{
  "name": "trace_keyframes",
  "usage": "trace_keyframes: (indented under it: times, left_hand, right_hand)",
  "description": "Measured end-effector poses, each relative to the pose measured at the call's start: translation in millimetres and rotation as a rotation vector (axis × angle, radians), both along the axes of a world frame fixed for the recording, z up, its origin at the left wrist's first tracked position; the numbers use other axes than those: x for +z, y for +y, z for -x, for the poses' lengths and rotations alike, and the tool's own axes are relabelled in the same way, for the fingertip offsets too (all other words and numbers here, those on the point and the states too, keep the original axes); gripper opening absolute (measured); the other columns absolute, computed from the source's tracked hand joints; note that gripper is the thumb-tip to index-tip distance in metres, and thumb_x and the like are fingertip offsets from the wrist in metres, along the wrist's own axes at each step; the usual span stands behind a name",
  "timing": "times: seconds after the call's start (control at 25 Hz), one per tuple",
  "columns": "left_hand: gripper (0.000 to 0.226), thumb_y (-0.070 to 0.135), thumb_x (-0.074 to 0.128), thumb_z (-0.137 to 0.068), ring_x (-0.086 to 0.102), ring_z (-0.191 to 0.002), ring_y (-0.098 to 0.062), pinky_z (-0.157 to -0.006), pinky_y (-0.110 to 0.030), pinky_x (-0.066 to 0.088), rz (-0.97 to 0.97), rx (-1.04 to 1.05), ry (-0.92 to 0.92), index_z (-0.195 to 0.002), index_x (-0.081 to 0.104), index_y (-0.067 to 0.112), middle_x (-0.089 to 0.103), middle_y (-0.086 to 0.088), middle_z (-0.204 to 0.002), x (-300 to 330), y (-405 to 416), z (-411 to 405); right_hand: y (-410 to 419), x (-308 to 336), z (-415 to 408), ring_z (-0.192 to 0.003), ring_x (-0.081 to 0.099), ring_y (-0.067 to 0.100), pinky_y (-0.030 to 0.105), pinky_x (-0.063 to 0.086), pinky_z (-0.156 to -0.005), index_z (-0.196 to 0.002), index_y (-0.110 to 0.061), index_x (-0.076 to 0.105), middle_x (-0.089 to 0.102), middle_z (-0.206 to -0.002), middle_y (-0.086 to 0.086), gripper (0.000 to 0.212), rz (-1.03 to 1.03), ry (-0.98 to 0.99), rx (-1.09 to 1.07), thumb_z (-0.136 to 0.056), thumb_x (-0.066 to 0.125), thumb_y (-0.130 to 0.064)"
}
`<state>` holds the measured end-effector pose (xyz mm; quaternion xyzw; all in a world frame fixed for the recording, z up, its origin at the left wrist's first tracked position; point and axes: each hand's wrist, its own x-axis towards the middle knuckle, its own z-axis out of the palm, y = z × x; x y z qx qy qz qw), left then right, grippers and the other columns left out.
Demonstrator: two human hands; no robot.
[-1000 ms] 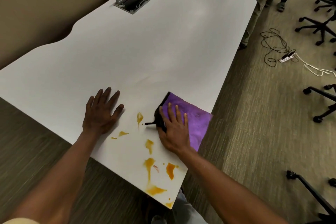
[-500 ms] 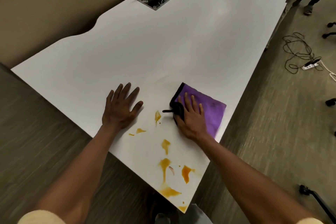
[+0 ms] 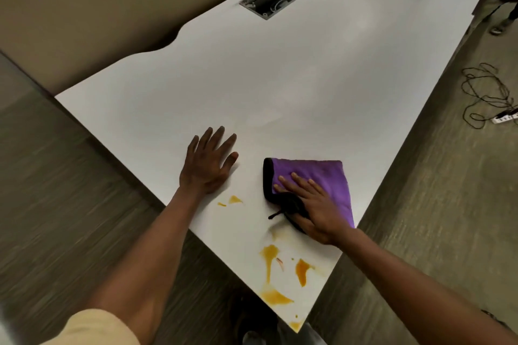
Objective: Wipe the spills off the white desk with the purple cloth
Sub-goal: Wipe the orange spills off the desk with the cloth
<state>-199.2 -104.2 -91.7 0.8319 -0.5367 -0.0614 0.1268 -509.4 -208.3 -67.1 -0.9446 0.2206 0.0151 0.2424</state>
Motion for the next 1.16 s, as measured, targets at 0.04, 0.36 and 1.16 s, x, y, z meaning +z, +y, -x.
trace_keyframes:
  times: [0.04,0.36,1.16]
  left_hand:
    - [0.061,0.061,0.019,-0.101,0.012,-0.158,-0.019,-0.127,-0.046,0.009,0.005,0.006,-0.007,-0.159,0.029,0.043,0.021,0.006,-0.17,0.0,-0.5,-2.1]
    - [0.067,0.066,0.016,-0.099,0.015,-0.158,-0.023,-0.126,-0.047,0.013,-0.03,-0.087,0.019,-0.159,0.03,0.041,0.021,0.003,-0.17,0.1,4.6,-8.7]
    - [0.058,0.047,0.026,-0.105,0.036,-0.149,-0.03,-0.121,-0.043,0.025,0.16,0.041,0.077,-0.158,0.036,0.027,0.041,-0.01,-0.161,5.4,30.6,-31.9]
  right_hand:
    - [-2.2,-1.8,-18.1,-0.158,0.001,0.011,0.051,0.01,-0.127,-0.159,-0.042,0.024,0.014,-0.168,-0.019,0.061,0.033,0.014,-0.102,-0.1,0.029,-0.055]
    - [50.7,-3.5,-72.5,-0.159,-0.005,0.018,0.044,-0.005,-0.127,-0.161,-0.039,0.015,0.009,-0.171,-0.011,0.067,0.046,0.037,0.124,-0.097,0.033,-0.049]
    - [38.4,3.9,-84.8,-0.157,-0.009,0.011,0.04,-0.009,-0.126,-0.158,-0.048,0.02,0.01,-0.169,-0.018,0.062,-0.09,0.046,0.258,-0.098,0.036,-0.05]
